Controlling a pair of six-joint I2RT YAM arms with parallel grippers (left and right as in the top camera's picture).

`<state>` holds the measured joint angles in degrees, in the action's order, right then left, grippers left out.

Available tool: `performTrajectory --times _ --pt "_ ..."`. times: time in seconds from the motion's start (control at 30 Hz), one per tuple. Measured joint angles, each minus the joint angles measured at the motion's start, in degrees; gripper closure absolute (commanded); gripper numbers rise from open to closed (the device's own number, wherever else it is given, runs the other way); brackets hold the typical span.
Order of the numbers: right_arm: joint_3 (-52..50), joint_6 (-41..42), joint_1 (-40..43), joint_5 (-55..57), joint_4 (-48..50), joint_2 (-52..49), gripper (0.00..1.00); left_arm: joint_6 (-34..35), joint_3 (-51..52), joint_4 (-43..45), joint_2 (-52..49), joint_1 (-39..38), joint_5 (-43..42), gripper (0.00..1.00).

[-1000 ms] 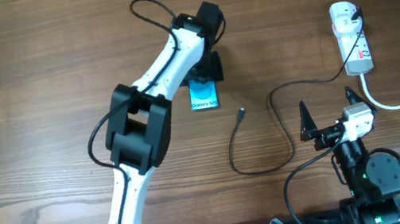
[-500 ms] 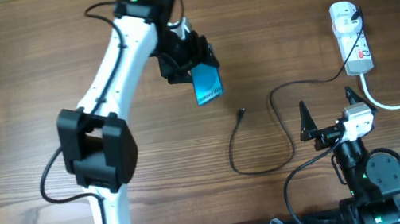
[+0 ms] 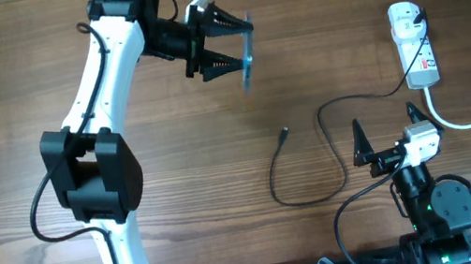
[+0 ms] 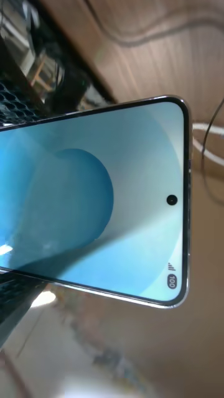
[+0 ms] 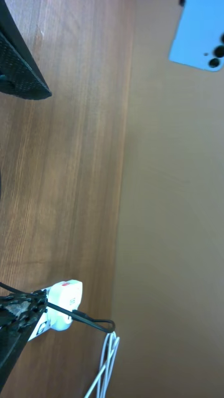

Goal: Plug charger to phone and switch on socket
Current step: 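Lift the phone with the left gripper and hold it upright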

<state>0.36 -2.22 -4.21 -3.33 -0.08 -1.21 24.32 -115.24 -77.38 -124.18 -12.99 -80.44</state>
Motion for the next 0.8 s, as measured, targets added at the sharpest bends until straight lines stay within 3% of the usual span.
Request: performTrajectory --times 0.23,0.8 --pt "0.0 0.0 0.0 0.0 0.0 0.0 0.00 0.3 0.0 0.0 0.0 4.1 -6.3 0.36" --pt "0.0 0.0 0.0 0.0 0.0 0.0 0.00 3.0 0.0 -4.7 0.0 7.8 -6.7 0.33"
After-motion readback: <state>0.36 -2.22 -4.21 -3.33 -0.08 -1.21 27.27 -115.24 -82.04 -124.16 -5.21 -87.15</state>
